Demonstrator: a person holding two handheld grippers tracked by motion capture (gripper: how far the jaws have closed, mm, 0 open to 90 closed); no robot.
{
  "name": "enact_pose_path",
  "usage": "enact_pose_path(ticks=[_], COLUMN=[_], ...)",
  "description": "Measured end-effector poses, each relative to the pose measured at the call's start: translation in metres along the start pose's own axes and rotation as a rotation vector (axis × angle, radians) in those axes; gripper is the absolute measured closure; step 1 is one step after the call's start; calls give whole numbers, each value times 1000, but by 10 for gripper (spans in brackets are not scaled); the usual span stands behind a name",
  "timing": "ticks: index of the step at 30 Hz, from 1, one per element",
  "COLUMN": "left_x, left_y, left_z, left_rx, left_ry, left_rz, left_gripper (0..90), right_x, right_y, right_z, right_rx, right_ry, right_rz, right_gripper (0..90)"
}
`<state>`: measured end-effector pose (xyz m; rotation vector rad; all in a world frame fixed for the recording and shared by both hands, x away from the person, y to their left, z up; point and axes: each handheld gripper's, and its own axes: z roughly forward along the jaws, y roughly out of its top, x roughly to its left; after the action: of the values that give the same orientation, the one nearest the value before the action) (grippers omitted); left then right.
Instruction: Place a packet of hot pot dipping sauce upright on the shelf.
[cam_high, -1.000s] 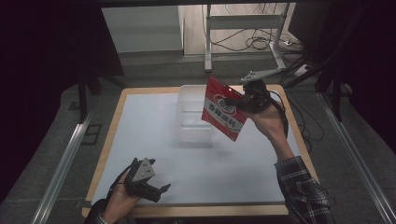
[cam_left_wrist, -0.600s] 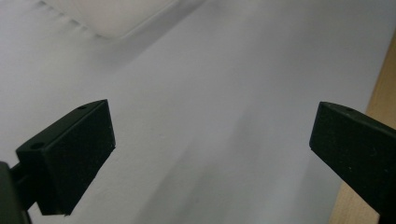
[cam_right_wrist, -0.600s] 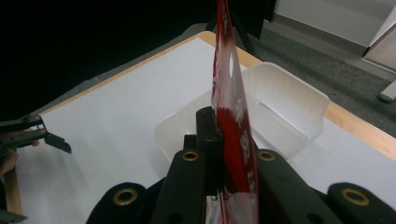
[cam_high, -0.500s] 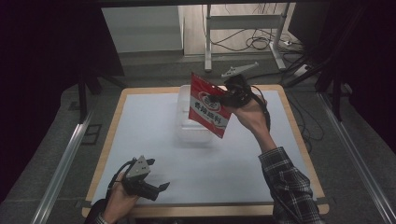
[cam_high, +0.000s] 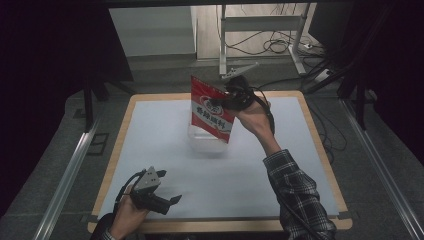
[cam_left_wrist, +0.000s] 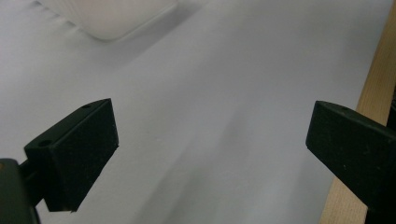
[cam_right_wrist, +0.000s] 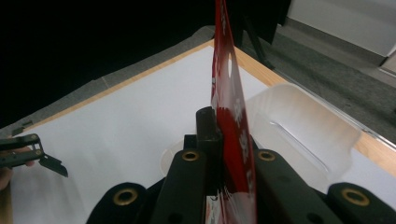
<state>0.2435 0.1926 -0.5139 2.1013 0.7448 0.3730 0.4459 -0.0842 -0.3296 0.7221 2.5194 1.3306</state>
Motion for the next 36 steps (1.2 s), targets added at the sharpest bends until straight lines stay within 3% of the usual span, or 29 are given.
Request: enact_pose_path(ticks=[11, 22, 32, 36], left_x=[0, 2, 4, 5], left_y=[0, 1, 0, -1], left_z=[-1, -4, -4, -3], left_rx=[11, -39, -51, -44], left_ry=[10, 22, 10, -11], left_rz=[-11, -4, -20, -33], left_gripper=[21, 16, 15, 11], right_x=[-5, -10, -6, -2], right_y=[-7, -23, -25, -24], right_z=[24, 44, 48, 49], right_rx=[44, 87, 101, 98], right_ry=[3, 8, -26, -41], right_rz=[14, 31, -3, -32], right_gripper=[872, 870, 854, 786])
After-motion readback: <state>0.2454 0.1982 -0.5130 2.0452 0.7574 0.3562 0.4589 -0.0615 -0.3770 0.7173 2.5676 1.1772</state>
